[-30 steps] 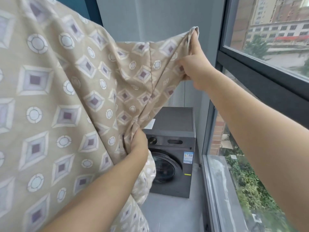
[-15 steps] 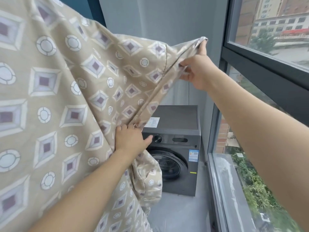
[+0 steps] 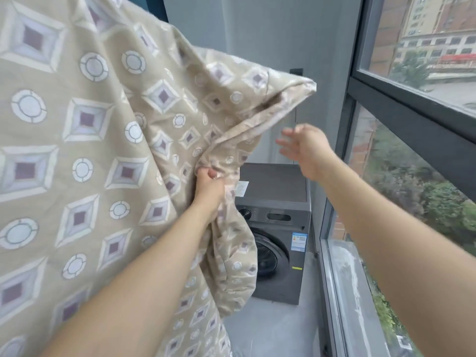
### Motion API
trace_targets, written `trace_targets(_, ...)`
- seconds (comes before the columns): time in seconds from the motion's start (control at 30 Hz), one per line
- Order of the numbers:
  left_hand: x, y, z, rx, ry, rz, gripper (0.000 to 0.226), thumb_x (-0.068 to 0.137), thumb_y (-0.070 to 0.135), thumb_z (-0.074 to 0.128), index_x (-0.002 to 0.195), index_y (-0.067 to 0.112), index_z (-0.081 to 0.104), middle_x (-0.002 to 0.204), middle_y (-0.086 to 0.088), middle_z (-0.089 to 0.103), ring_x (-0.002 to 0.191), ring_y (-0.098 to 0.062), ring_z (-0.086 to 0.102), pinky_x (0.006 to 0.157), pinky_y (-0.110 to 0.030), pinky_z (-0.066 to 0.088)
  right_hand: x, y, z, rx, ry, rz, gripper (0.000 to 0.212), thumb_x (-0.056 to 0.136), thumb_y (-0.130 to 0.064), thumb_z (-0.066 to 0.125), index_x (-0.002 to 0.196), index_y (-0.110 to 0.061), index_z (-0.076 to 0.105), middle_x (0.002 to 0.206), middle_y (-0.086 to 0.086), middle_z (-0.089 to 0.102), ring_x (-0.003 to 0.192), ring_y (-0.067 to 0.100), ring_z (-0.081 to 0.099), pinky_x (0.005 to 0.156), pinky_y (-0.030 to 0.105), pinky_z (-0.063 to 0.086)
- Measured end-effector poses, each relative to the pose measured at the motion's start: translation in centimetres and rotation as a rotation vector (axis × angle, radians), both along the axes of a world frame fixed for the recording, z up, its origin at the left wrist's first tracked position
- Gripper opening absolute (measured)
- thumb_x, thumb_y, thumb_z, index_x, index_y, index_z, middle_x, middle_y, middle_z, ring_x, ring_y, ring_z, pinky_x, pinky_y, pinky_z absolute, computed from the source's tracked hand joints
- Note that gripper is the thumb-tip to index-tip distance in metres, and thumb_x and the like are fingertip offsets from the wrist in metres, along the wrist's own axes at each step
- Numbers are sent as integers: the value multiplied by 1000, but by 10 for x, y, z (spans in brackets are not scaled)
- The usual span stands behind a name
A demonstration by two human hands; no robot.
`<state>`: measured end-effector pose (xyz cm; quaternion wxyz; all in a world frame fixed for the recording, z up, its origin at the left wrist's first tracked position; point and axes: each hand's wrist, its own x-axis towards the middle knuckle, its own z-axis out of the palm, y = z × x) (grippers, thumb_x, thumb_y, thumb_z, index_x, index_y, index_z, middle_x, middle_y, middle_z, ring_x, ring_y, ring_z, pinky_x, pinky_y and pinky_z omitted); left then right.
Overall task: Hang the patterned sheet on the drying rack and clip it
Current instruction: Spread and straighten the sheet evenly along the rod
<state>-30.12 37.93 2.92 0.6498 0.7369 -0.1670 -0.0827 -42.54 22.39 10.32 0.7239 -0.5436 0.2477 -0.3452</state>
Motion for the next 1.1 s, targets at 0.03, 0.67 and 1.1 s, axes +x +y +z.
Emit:
trace_targets(0.03,1,-1,8,-20,-11,-26,23,89,3,57,99,15,40,80,0,42,60,-10,38,46,-16,35,1,3,-25,-8,114,-2,29,96,-2,34,77,-16,49,112,4,64,102,25,65,90,36,52)
trace_targets(0.67,-4,-10,61,-244,35,-256,29,91,-11,44,83,16,40,79,-12,50,55,-15,48,41,-18,41,14,75,-150,-318,245,468,68,74,-9,74,131,-19,40,103,-4,63,96,8,63,87,34,55)
trace_targets(1.1,17,6,75,-176,-316,-161,25,83,-3,50,78,22,46,72,5,47,70,-8,46,75,-25,41,8,49,-119,-524,470,343,28,88,-36,66,107,-15,66,105,6,70,98,19,64,87,35,50)
